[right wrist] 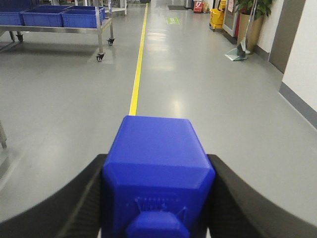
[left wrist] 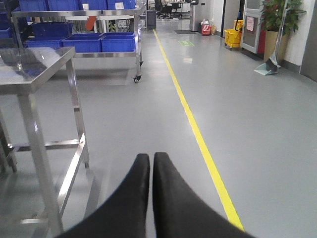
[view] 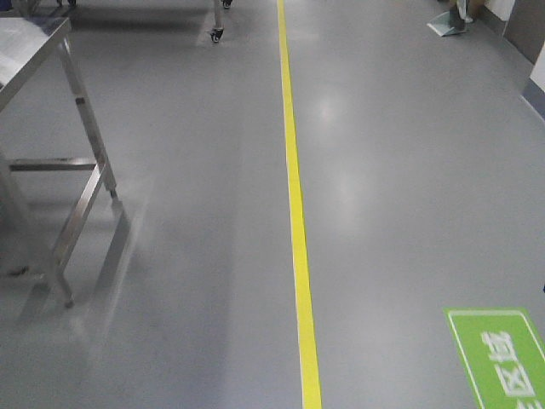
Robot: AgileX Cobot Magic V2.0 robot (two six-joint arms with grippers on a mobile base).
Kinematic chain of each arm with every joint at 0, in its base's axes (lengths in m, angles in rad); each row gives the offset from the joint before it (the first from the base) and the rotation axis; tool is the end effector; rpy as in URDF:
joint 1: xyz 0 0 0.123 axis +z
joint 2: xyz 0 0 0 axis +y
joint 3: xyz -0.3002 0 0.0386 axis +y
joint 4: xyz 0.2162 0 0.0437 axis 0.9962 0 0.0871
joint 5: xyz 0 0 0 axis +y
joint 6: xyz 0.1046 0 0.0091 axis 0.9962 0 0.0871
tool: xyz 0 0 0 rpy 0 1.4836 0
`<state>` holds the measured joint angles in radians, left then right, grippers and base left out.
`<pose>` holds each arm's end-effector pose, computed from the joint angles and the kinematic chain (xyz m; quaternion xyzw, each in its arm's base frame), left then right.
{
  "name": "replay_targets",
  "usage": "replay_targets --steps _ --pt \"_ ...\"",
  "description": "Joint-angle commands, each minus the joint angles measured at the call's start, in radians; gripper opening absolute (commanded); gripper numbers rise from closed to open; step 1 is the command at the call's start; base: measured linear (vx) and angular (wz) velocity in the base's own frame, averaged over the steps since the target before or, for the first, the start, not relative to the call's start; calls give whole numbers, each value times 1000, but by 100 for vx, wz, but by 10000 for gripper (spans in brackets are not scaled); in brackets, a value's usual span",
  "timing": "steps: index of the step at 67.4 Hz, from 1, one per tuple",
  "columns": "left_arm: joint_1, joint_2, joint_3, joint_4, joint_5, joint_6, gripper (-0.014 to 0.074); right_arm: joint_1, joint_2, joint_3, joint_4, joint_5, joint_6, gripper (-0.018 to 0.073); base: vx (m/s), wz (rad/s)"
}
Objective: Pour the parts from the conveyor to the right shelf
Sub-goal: 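Drive along the yellow floor line toward the bin shelves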
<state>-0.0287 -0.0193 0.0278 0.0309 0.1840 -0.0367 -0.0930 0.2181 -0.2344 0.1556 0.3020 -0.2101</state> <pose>0.0201 0.0000 0.1866 0.0064 0.7433 -0.0096 0.6689 0.0339 0.0017 0.2525 -0.0024 0.7725 -0.0312 0.6342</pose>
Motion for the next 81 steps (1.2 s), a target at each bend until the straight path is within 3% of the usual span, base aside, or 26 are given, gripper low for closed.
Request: replay_targets --steps 1,81 --pt "-5 -5 -19 -1 -69 -7 -6 -1 7 -30 0 -81 -9 -5 88 2" --pt "-5 -5 -19 -1 -69 -7 -6 -1 7 -30 0 -81 -9 -5 88 -2"
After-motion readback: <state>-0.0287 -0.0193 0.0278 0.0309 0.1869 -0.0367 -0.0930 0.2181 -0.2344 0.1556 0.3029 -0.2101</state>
